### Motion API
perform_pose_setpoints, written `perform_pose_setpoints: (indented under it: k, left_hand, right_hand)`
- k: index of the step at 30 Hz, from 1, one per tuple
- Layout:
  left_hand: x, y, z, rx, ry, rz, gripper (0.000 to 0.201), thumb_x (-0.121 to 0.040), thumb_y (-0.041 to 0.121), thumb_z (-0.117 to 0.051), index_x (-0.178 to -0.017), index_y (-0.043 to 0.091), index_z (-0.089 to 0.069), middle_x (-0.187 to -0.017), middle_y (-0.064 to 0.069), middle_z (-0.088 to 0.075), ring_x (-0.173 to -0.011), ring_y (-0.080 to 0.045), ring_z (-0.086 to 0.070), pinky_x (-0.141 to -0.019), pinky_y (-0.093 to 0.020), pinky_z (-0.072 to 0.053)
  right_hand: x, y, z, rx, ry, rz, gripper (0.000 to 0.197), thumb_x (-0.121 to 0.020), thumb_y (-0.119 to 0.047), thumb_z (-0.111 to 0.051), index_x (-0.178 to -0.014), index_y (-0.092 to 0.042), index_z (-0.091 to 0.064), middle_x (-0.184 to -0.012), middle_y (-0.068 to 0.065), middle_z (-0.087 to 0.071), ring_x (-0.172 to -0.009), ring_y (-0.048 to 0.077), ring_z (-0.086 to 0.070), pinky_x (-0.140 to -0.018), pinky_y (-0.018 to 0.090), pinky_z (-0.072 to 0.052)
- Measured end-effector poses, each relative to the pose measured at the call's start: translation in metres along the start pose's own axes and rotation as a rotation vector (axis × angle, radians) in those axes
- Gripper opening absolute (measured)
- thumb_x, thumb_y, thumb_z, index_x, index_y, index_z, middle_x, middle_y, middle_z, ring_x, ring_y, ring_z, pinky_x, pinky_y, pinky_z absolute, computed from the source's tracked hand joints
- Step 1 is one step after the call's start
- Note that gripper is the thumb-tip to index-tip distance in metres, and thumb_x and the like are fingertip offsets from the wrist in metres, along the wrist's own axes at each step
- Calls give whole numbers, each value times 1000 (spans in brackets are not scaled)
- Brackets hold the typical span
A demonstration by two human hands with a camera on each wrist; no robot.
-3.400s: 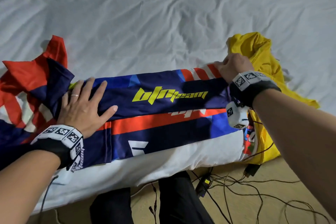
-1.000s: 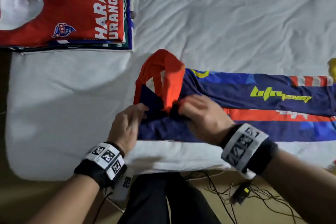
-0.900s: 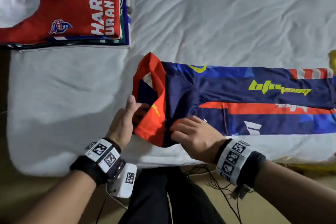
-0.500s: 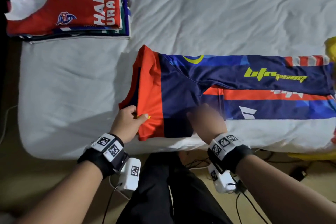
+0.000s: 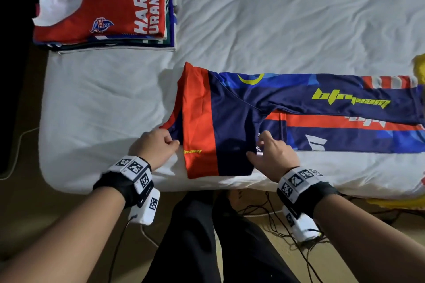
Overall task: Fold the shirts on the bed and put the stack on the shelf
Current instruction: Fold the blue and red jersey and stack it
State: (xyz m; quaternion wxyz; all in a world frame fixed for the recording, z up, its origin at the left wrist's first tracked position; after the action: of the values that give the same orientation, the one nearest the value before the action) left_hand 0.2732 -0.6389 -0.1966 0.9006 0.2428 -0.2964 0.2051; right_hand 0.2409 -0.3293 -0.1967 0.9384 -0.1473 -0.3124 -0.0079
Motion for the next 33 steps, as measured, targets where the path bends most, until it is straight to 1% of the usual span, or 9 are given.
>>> perform_pose_setpoints:
  k: [4,8,12,15,20,23,25,29,33]
  left_hand:
    - [-34,0,46,127,148,-27,19,-88,34,-65,-72,24,-63,-78,0,-68,-82,-28,-62,-71,-32,-45]
    - [-78,6,79,204,257,-78,10,-90,26,-64,-83,19,-67,-80,1,-66,-86,-28,-62,-74,-31,-45]
    - [-121,17,84,189,205,-171,9,-91,28,-62,-96,22,-67,-87,6,-65,-91,-23,-64,-82,-34,-52]
    - [-148,33,81,170,146,-241,24,-93,29,-63,-116,22,-66,-92,6,-64,-95,-22,-64,-86,-32,-51]
    - [-183,66,74,91,92,-374,43,-87,26,-62,-130,30,-60,-119,1,-67,-113,-27,-60,-99,-41,-47]
    - [-193,75,66,21,53,-394,40,-86,23,-61,-124,35,-61,-122,2,-65,-117,-31,-56,-102,-42,-41]
    - [-197,78,65,43,32,-410,29,-85,20,-61,-112,30,-65,-113,1,-68,-110,-32,-58,-99,-43,-43]
    - [-203,64,83,354,53,-393,10,-86,11,-65,-88,21,-64,-78,6,-67,-73,-18,-63,-81,-40,-55]
    - [-204,42,91,356,110,-344,11,-85,10,-67,-85,20,-61,-73,9,-65,-66,-11,-60,-74,-33,-55]
  right_hand:
    - [-7,-61,23,68,120,159,29,-91,-42,-57,-81,-19,-41,-68,1,-50,-75,39,-60,-61,35,-33]
    - [-35,-128,11,47,101,280,28,-90,-43,-56,-80,-19,-49,-76,4,-62,-76,37,-62,-60,35,-36]
    - [-60,-181,-8,74,62,301,33,-92,-53,-52,-93,-20,-50,-94,3,-64,-84,35,-63,-63,36,-40]
    - [-75,-197,-18,175,28,226,46,-91,-59,-52,-106,-16,-52,-103,6,-65,-92,34,-65,-65,36,-37]
    - [-89,-197,-28,147,-28,153,28,-91,-40,-52,-102,-13,-56,-102,11,-68,-93,39,-64,-66,37,-36]
    - [-94,-186,-29,62,-75,135,18,-87,-31,-51,-94,-14,-56,-97,13,-66,-90,40,-63,-65,35,-36]
    - [-96,-179,-31,2,-101,143,14,-85,-30,-51,-83,-16,-51,-91,13,-65,-86,39,-61,-64,34,-37]
    - [-90,-178,-33,-110,-105,268,20,-73,-40,-34,-69,-21,-33,-77,8,-60,-76,37,-57,-61,38,-43]
    - [-87,-182,-37,-59,-151,383,12,-77,-27,-50,-74,-22,-39,-83,5,-60,-81,33,-58,-64,35,-40]
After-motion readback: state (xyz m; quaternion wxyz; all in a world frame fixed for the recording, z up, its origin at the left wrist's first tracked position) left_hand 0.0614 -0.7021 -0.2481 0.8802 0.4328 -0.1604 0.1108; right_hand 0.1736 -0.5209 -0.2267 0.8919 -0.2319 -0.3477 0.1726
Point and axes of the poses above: each hand's wrist, its own x-axis away from the middle knuckle, its own z-axis out of the back of the hand, y = z × x, the point moved 9 cm from there along -x, towards the middle knuckle
